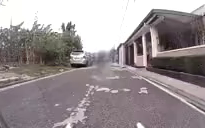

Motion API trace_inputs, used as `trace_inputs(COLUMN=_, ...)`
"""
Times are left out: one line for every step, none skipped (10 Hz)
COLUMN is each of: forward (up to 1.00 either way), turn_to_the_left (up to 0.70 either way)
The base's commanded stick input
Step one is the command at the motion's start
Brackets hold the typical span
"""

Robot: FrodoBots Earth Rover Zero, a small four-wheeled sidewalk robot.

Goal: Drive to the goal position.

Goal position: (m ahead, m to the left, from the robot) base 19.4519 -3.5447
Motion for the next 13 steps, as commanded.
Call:
trace_inputs(forward=0.08, turn_to_the_left=0.00)
trace_inputs(forward=0.07, turn_to_the_left=0.00)
trace_inputs(forward=0.08, turn_to_the_left=0.00)
trace_inputs(forward=0.08, turn_to_the_left=0.00)
trace_inputs(forward=0.08, turn_to_the_left=0.00)
trace_inputs(forward=0.08, turn_to_the_left=0.00)
trace_inputs(forward=0.07, turn_to_the_left=0.00)
trace_inputs(forward=0.08, turn_to_the_left=0.00)
trace_inputs(forward=0.08, turn_to_the_left=0.00)
trace_inputs(forward=0.09, turn_to_the_left=0.00)
trace_inputs(forward=0.08, turn_to_the_left=0.00)
trace_inputs(forward=0.08, turn_to_the_left=0.00)
trace_inputs(forward=0.08, turn_to_the_left=0.00)
